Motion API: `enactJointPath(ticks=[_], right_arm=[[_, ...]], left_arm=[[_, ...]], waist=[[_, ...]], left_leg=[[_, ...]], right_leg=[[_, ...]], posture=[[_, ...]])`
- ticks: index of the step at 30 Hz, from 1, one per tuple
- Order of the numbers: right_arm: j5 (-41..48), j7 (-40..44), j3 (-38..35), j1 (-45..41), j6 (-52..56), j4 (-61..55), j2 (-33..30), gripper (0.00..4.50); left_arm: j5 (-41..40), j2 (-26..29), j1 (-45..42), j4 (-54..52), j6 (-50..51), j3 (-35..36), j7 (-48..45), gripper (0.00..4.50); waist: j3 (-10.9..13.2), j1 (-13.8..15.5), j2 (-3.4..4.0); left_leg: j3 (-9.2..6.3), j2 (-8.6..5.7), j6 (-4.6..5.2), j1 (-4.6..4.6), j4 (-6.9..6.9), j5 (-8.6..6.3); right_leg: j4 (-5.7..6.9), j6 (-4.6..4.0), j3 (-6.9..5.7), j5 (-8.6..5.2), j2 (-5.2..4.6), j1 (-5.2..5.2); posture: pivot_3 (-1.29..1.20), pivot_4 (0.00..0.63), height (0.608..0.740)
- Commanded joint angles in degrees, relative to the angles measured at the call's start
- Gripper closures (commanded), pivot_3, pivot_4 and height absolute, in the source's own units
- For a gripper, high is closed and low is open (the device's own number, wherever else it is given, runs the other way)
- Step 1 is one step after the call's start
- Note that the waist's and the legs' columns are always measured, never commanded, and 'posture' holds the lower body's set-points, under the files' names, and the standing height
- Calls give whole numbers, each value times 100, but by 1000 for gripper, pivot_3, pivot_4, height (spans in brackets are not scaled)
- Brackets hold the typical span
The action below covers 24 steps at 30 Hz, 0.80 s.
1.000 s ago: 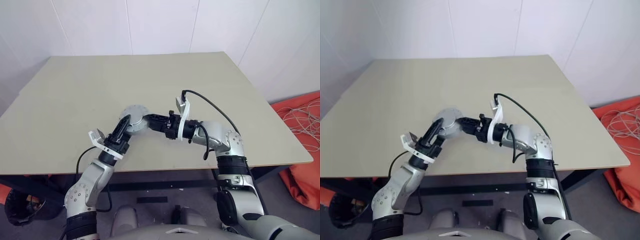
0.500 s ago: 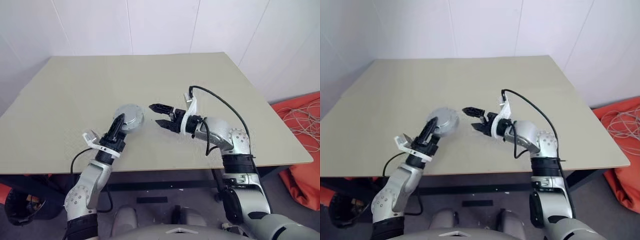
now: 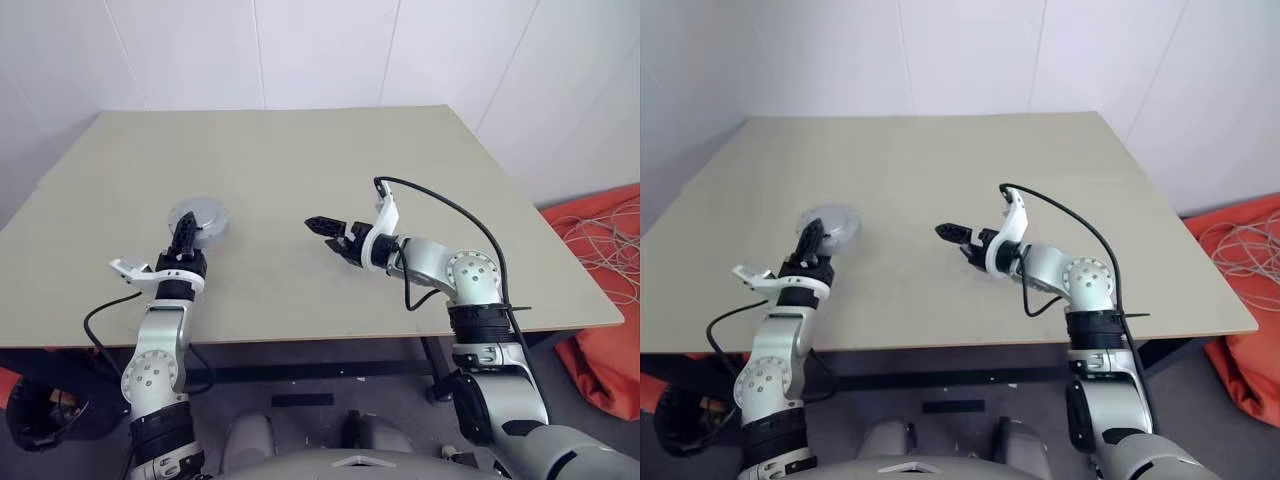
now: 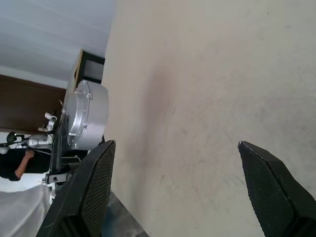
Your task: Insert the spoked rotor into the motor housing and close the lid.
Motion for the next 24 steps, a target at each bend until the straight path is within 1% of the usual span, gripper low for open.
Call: enactJointPath(ticks=[1, 6, 11, 14, 19, 24], right_arm=[[-221, 174, -101, -156, 90, -68, 56, 0], [-455, 248, -219, -135, 211, -64, 139, 0], [-557, 245, -368, -132, 334, -65, 228, 0], [-593, 230, -458, -141, 406, -69, 270, 0], [-594, 90, -670, -186, 560, 16, 375, 0], [-654, 80, -783, -224, 689, 3, 434, 0]], left_arm=[[325, -200, -175, -263, -467, 63, 286, 2395], [786, -398, -98, -441, -846, -75, 616, 2395], [856, -527, -174, -506, -1017, -193, 949, 2395], [1023, -616, -263, -540, -1210, -267, 1397, 2395], [1333, -658, -372, -514, -1452, -449, 2007, 2395], [1388, -600, -375, -411, -1550, -483, 2353, 2395]], waist=[[0, -1, -9], [-2, 0, -23], [-3, 5, -30], [-4, 2, -33], [-4, 0, -33], [-4, 1, -33]], left_leg=[[0, 0, 0, 0, 3, 0], [0, 2, 0, 1, 9, 0], [-2, 2, 0, 0, 11, 0], [-3, 3, 0, 1, 11, 0], [-3, 3, 0, 2, 12, 0], [-4, 3, 0, 1, 13, 0]], right_leg=[[1, 2, 0, 1, 0, 1], [2, 5, 0, 4, 0, 2], [2, 6, 0, 5, -1, 4], [4, 6, 0, 5, -1, 4], [8, 6, 0, 5, 0, 4], [8, 6, 0, 5, -1, 4]], posture=[[0, 0, 740], [0, 0, 740], [0, 0, 740], [0, 0, 740], [0, 0, 740], [0, 0, 740]])
